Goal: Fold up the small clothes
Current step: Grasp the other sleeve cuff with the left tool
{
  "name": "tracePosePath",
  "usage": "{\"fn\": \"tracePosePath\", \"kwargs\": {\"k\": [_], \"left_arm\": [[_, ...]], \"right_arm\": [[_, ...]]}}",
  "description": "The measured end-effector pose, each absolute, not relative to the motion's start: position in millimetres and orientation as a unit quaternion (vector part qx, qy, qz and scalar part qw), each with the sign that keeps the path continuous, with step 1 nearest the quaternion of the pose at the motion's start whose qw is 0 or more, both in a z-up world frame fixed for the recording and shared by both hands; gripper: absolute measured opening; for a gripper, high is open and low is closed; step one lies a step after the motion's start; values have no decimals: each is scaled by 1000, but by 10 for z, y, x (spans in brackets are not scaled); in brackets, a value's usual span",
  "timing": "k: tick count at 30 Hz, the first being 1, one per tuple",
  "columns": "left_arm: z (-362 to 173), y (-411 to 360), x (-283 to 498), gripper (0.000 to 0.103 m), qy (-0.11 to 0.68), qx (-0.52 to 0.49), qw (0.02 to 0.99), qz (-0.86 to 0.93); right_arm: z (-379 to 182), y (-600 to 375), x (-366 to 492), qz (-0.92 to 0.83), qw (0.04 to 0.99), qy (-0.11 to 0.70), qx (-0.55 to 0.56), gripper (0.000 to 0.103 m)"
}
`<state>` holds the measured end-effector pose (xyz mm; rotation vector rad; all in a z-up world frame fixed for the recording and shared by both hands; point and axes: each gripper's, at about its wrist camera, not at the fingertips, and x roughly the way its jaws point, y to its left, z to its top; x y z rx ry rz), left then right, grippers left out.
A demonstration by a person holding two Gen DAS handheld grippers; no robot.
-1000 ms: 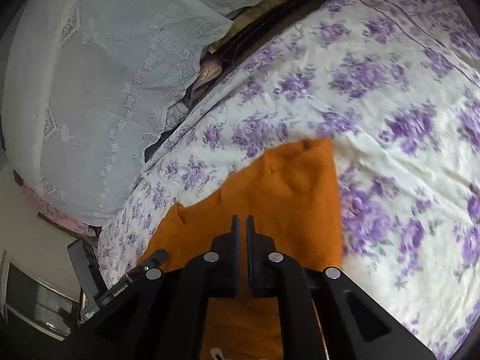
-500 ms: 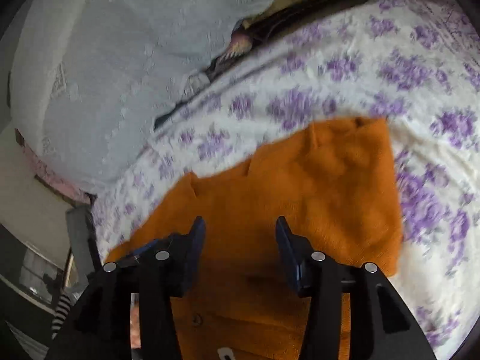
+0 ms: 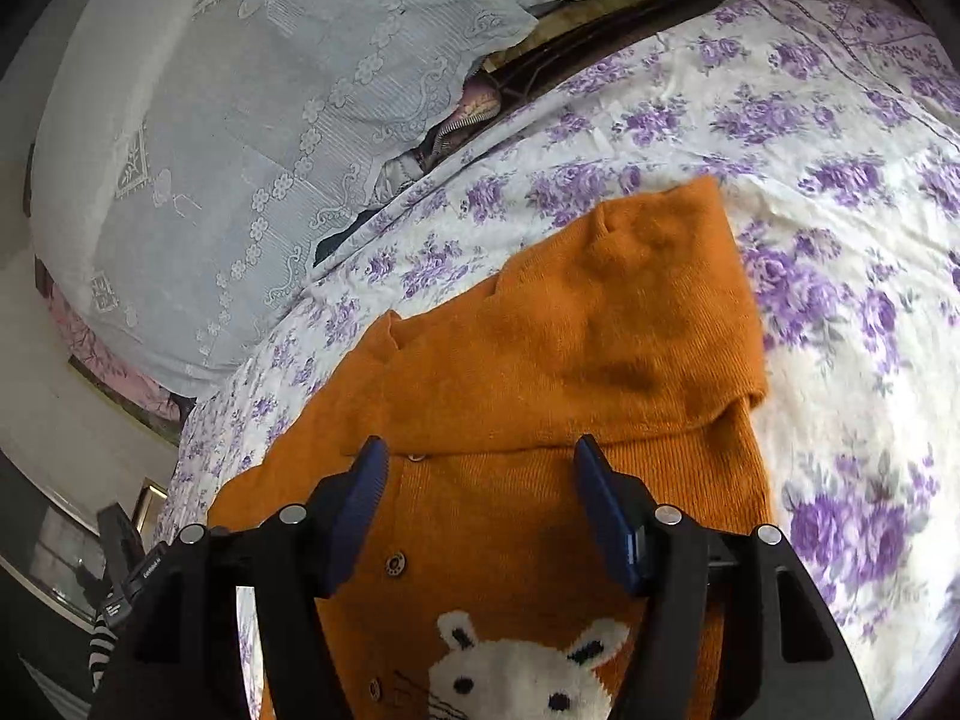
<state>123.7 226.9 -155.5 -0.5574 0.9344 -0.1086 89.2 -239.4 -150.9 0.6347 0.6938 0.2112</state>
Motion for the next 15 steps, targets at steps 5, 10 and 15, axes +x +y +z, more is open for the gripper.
{"fn": "tracePosePath", "kwargs": {"k": [5, 10, 15], "left_arm": [[-1540, 2539, 1319, 98, 399, -342, 850, -44], [-1496, 2658, 1570, 98, 377, -362, 852, -16], [-1536, 2812, 1597, 43, 359, -354, 863, 24]], "right_arm": [[-1558, -2312, 899, 90, 894, 337, 280, 65], [-1600, -2278, 947, 92, 894, 347, 269, 67], [-1614, -2278, 950, 94, 894, 345, 270, 67]]}}
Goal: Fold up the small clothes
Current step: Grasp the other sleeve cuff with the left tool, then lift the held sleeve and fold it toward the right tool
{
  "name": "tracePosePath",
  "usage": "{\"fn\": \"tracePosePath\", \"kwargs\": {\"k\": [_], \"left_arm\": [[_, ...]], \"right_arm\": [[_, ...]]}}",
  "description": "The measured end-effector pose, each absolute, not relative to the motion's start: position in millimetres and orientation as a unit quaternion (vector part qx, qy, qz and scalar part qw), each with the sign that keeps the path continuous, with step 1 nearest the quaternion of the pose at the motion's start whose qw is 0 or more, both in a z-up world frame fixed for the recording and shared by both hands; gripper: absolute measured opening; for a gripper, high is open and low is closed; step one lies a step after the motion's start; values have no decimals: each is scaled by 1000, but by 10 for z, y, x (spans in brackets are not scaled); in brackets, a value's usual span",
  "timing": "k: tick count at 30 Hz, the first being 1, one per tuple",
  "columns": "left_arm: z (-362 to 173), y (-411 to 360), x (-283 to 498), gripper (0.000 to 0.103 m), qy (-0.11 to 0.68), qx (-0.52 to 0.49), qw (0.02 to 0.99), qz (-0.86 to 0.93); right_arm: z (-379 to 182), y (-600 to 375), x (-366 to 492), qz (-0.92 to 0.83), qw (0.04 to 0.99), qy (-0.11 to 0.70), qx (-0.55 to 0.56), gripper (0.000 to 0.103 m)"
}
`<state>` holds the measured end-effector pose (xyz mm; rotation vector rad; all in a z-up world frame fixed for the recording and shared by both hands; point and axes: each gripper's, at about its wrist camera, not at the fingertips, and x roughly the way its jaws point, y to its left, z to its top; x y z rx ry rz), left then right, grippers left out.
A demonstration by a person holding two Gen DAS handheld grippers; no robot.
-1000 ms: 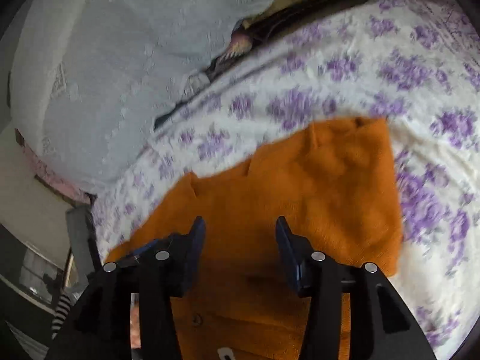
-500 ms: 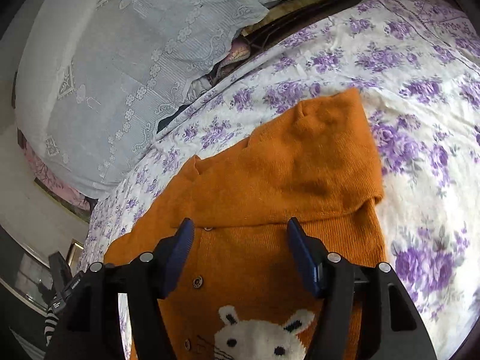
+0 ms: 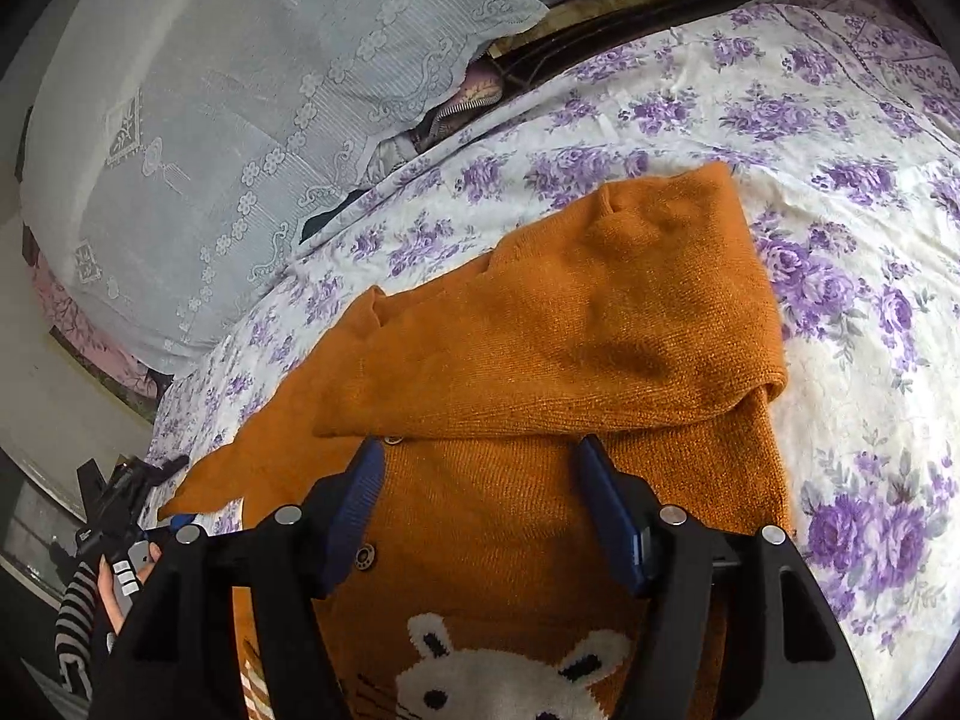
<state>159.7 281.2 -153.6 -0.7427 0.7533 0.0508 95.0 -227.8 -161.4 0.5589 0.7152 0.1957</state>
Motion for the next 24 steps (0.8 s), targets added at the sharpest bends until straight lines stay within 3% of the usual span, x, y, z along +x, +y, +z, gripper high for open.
{"fn": "tracePosePath", "kwargs": {"k": [1, 4, 12, 17, 24], "left_arm": [[-1563, 2862, 1592, 25, 362, -358, 860, 33], [-1628, 2992, 1572, 13, 361, -385, 849, 34], [-1442, 2809, 1545, 11, 349, -310, 883, 51], [-1354, 2748, 1505, 11, 343, -282, 895, 47], [-1066, 2373, 1422, 10, 323, -213, 922, 8]], "right_arm": [[-1611, -2279, 954, 94, 895, 344, 269, 67], [-1567, -2261, 929, 92, 899, 338, 262, 63], [-1164, -1562, 1310, 143, 901, 361, 192, 59], [-1524, -1088, 1718, 139, 878, 430, 159, 59], [-1233, -1436, 1406, 163, 886, 381, 209, 60]]}}
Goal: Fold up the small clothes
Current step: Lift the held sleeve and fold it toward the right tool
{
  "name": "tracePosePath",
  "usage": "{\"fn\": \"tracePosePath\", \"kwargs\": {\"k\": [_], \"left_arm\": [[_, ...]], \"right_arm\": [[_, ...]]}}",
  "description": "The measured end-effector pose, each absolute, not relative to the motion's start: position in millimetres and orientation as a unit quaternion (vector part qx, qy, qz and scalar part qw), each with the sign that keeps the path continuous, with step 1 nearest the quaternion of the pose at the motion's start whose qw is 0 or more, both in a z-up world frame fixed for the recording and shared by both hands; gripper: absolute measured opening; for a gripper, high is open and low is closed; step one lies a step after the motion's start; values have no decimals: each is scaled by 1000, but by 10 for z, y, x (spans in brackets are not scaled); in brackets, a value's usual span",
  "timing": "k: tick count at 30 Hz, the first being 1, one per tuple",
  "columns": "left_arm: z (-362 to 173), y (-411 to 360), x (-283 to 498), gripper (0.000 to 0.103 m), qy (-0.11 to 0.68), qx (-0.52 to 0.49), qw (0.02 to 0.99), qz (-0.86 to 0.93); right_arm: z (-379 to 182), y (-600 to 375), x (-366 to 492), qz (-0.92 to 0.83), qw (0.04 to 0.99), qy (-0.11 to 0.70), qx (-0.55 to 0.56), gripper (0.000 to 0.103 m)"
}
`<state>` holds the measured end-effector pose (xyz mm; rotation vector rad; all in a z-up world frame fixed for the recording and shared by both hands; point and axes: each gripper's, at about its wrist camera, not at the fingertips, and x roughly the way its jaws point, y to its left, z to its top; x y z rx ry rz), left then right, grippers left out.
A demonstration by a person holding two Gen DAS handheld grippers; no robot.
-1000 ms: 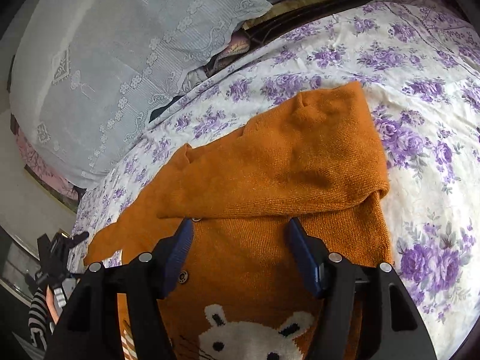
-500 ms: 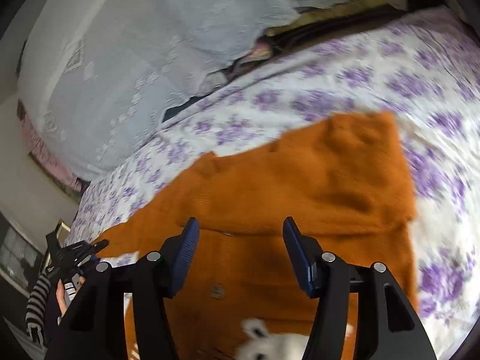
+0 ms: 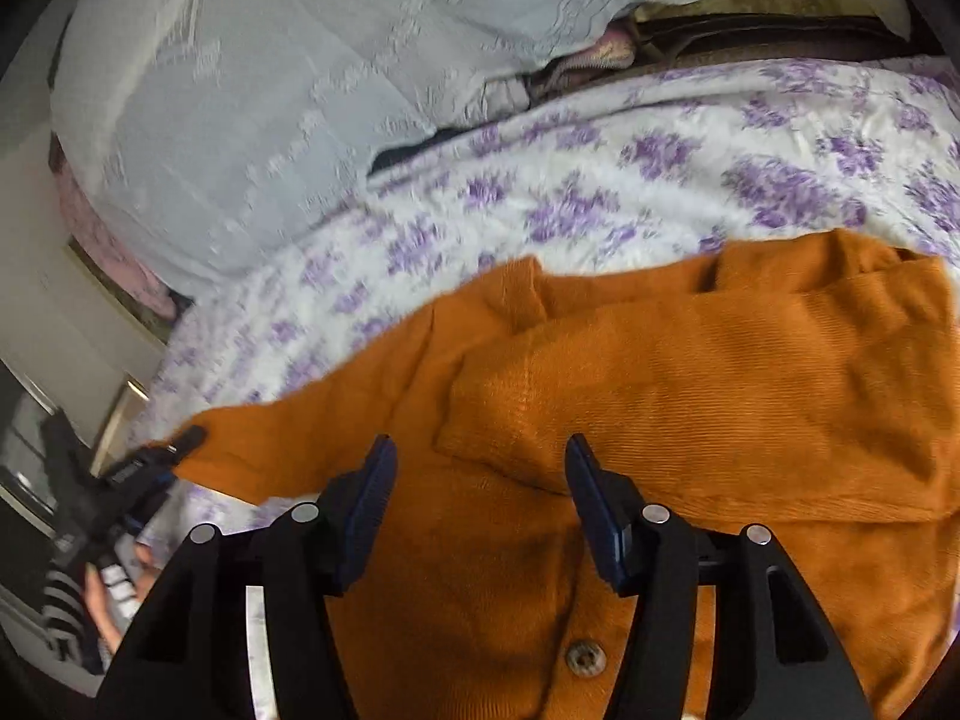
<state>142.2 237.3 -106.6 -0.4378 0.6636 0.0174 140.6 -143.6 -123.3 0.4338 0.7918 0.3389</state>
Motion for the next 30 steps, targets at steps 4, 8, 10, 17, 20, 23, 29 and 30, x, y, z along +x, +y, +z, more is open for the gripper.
{"fn": "tracePosePath", "kwargs": {"k": [4, 8, 10, 17, 20, 23, 29, 30], "left_arm": [[-932, 2107, 1395, 10, 320, -179, 930, -10], [-841, 1852, 1424, 10, 324, -149, 934, -20], [-774, 1701, 1435, 10, 324, -133, 936, -27], [-560, 1167, 1449, 10, 317, -83, 943, -53], [-526, 953, 1471, 9, 320, -75, 942, -62], [-513, 715, 1489, 9, 323, -63, 942, -70], [-537, 165, 1540, 7, 329, -36, 939, -91], [-546, 93, 1551, 6, 330, -33, 939, -94]], "right_arm": [[-1164, -1835, 1240, 134, 893, 369, 219, 63], [-1206, -2123, 1164, 116, 889, 370, 243, 63], [-1226, -2245, 1171, 119, 883, 366, 269, 63], [-1203, -2383, 1209, 143, 875, 352, 301, 63], [-1204, -2462, 1215, 147, 869, 349, 319, 63], [-1217, -2558, 1238, 147, 862, 346, 339, 63], [-1266, -2659, 1280, 157, 847, 347, 370, 63], [-1269, -2682, 1282, 159, 845, 346, 376, 63]]}}
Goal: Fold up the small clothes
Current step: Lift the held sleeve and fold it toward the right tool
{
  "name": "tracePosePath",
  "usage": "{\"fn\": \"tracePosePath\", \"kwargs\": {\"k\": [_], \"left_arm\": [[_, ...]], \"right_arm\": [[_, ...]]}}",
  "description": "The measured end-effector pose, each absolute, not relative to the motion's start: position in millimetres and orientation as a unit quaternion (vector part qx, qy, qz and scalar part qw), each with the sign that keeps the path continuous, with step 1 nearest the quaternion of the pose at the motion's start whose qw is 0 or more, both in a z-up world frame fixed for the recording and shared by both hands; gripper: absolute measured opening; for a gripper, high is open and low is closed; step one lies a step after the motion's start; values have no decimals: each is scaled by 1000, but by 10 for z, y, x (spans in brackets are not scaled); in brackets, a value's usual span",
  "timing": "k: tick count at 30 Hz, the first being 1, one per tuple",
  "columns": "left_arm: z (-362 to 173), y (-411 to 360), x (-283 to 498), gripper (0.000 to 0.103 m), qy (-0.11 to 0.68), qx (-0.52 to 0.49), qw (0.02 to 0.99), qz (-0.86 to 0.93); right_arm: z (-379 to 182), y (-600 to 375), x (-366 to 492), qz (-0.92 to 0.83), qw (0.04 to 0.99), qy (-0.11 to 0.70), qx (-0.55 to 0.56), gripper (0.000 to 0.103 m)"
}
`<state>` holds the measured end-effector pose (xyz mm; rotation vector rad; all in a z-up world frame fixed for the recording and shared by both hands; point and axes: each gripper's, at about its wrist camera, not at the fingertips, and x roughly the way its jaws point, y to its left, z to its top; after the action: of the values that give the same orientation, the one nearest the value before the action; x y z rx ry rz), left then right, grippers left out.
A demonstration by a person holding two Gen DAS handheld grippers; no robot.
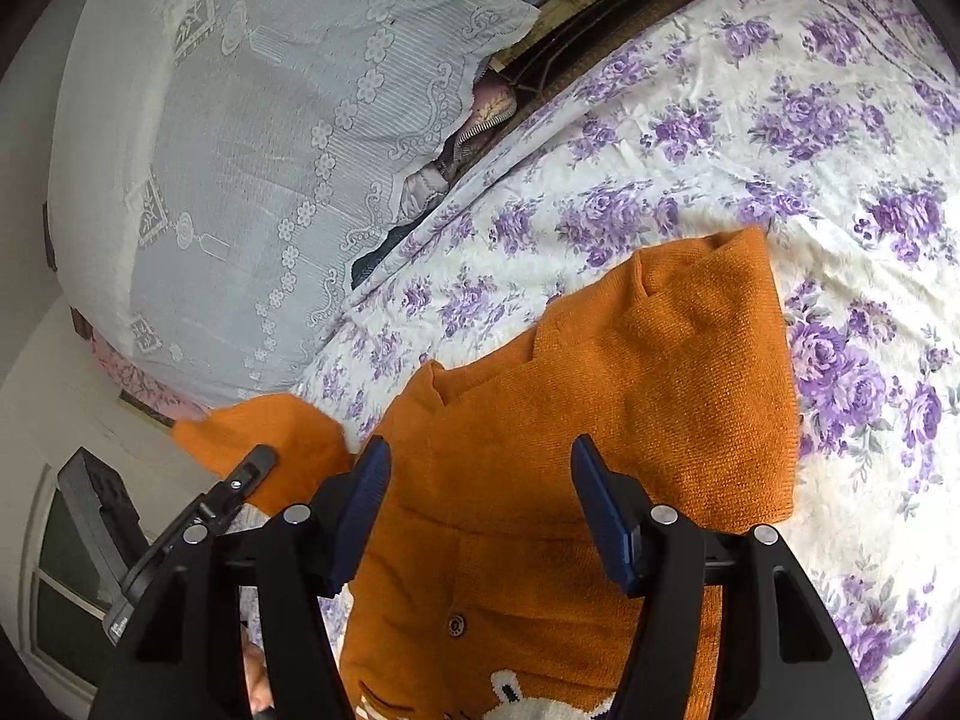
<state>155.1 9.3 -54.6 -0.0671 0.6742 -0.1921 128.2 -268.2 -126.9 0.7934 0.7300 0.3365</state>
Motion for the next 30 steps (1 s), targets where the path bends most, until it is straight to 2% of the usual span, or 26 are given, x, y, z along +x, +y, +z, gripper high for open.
{"fn": "tracePosePath", "kwargs": {"k": [9, 13, 15, 17, 18, 19, 21, 28, 30], "left_arm": [[-910, -783, 1655, 6, 351, 18, 927, -131], [-1137, -952, 1647, 6, 375, 32, 914, -152], [-1158, -923, 1618, 10, 382, 32, 910, -160], [-1115, -833, 1559, 18, 380, 26, 909, -170], [-1077, -788, 1521, 35, 377, 26, 909, -174], [-1038, -738, 1470, 57, 370, 29, 912, -174], [-954, -661, 1358, 74, 351, 39, 921, -165], [-800, -4, 1078, 88, 309, 61, 943, -108], [-824, 240, 1168, 88, 323, 42, 942, -78]], "right_arm": [[-1351, -3050, 1294, 148, 822, 325, 444, 63], [-1412, -3127, 1322, 145, 813, 326, 459, 63], [-1452, -3138, 1352, 149, 807, 329, 467, 63], [-1479, -3113, 1375, 156, 801, 333, 473, 63], [-1491, -3095, 1389, 161, 797, 336, 475, 63], [-1501, -3075, 1398, 165, 795, 338, 476, 63], [-1522, -3037, 1418, 170, 792, 342, 477, 63], [-1532, -2852, 1457, 181, 794, 361, 455, 63], [-1523, -2752, 1489, 187, 797, 372, 437, 57]]}}
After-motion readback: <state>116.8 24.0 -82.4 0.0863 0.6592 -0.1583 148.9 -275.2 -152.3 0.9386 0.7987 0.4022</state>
